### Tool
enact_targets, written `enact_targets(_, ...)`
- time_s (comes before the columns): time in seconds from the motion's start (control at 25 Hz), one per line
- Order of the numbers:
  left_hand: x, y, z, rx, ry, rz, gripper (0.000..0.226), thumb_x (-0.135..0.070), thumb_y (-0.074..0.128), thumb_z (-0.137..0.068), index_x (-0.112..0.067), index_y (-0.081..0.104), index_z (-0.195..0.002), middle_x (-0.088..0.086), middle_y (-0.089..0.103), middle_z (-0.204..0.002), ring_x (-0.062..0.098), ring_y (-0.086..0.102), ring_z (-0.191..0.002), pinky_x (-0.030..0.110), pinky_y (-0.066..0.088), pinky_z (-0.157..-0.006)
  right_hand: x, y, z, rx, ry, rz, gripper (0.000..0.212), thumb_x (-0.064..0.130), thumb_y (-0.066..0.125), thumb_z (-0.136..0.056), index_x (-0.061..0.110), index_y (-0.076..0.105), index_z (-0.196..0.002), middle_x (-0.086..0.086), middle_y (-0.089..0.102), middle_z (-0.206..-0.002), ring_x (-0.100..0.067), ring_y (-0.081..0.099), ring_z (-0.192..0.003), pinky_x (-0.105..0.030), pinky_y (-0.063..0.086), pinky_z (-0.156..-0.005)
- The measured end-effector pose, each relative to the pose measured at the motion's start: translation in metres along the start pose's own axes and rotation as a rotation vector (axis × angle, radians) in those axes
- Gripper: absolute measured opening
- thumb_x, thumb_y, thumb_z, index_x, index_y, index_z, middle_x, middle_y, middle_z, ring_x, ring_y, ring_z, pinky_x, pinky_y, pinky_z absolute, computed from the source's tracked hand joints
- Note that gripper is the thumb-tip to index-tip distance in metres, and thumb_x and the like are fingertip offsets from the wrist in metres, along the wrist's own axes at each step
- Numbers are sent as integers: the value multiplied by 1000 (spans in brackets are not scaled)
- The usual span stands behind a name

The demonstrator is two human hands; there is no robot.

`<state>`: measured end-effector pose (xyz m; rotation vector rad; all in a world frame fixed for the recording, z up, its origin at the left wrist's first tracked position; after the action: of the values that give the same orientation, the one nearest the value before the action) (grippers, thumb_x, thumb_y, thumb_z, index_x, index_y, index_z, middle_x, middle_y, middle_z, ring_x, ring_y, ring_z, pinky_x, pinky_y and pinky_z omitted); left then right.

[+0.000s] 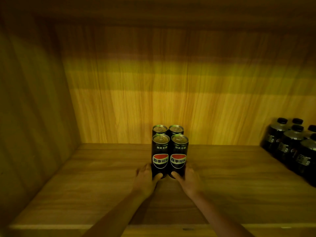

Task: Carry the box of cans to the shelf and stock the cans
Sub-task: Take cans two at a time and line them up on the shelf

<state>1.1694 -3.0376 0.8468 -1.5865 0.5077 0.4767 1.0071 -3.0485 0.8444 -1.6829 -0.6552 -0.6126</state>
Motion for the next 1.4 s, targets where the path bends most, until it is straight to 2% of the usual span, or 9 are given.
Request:
enact_targets(0.12,3,1,-7,20,-15,-29,63,-43,39,-93,-14,19,-145,7,26,-154,21,20,-143,44,8,-120,1,2,-5,-2,-6,11,60,38,62,-80,12,42,-129,-9,56,-130,-22,55,-117,-32,48,-92)
enact_targets(0.32,6,0,-9,62,-12,-92,68,-48,35,-92,-13,13,-146,8,18,-156,21,10,-146,47,4,-120,5,2,-6,-8,10,45,61,41,61,-80,12,41,-129,-9,56,-129,-23,55,-117,-34,49,-92)
enact_targets(0.52,1,-8,-2,107,-13,-126,80,-54,38,-89,-13,2,-148,9,7,-158,24,0,-146,47,-2,-120,14,-9,7,5,34,-4,78,49,64,-73,14,30,-134,-11,48,-136,-28,47,-123,-44,46,-97)
enact_targets(0.68,-6,-34,22,52,-10,-174,90,-60,43,-84,-13,0,-148,10,4,-158,26,-1,-146,49,-2,-119,29,-39,28,-22,-6,142,84,53,60,-75,8,27,-137,-13,41,-142,-30,38,-130,-43,38,-104)
enact_targets(0.88,-28,-93,73,2,50,-358,94,-61,48,-81,-10,3,-147,10,6,-158,25,2,-146,47,0,-118,66,-83,69,9,-151,401,78,48,56,-80,8,26,-139,-13,28,-150,-29,25,-139,-44,23,-115)
enact_targets(1.0,-40,-115,112,-7,70,-453,96,-63,47,-80,-11,5,-147,9,7,-158,24,4,-146,47,2,-118,87,-107,102,66,-233,548,82,53,55,-79,10,22,-141,-13,26,-151,-28,22,-140,-46,16,-116)
enact_targets(1.12,-57,-122,161,-25,99,-554,95,-66,42,-80,-10,6,-147,10,7,-158,26,7,-146,48,2,-118,91,-127,143,118,-241,586,86,54,57,-78,12,18,-142,-12,23,-152,-28,18,-141,-47,12,-117)
enact_targets(1.24,-66,-117,216,-36,80,-589,96,-69,39,-79,-10,6,-147,11,9,-158,27,9,-146,50,1,-118,83,-146,190,128,-266,587,86,53,59,-77,9,20,-141,-15,24,-151,-30,20,-140,-47,13,-117)
enact_targets(1.4,-73,-98,287,-83,43,-518,89,-63,43,-82,-12,8,-147,11,11,-157,29,10,-145,49,2,-117,60,-160,249,117,-349,616,84,51,58,-78,6,23,-140,-17,29,-149,-31,26,-137,-46,19,-115)
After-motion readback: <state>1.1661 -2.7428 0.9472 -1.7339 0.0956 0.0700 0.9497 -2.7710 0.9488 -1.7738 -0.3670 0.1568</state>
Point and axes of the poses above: each hand's wrist, its own z-axis away from the middle knuckle, its own y-axis out of the palm, x = y × z, the point moved 5 cm from there along -z, towards the middle knuckle
